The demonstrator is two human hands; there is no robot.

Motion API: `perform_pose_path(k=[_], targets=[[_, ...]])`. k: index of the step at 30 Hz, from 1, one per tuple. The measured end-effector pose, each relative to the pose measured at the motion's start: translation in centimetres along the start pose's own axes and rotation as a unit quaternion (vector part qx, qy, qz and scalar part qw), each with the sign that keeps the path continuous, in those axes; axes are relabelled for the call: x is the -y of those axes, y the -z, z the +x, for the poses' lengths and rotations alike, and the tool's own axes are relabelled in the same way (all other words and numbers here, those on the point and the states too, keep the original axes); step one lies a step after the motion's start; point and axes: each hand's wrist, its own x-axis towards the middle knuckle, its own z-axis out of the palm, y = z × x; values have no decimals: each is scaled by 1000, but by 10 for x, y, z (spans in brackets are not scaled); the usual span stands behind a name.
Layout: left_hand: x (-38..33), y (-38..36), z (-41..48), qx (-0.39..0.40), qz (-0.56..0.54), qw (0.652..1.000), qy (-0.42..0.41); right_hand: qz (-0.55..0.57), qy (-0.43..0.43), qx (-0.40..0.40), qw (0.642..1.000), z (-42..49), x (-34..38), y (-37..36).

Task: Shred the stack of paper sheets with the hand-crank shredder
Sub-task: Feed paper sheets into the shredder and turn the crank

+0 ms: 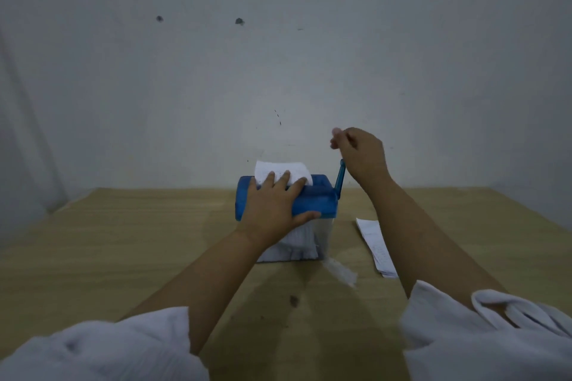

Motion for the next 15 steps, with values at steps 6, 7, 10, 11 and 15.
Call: perform_pose_path(k=[6, 7, 10, 11, 15], targets=[[-4, -1, -2, -20, -22, 999, 12, 108, 49, -48, 992, -41, -43, -7], [-4, -1, -2, -17, -26, 999, 15, 115, 47, -43, 991, -39, -44, -9], [-3, -1, -1, -17, -42, 999, 14, 139, 24, -16, 990, -27, -41, -12], [-3, -1, -1, -22, -48, 999, 12, 150, 9, -4, 989, -22, -42, -15], [-1, -5, -2, -42, -56, 998, -1, 173, -51, 21, 983, -9, -52, -32]])
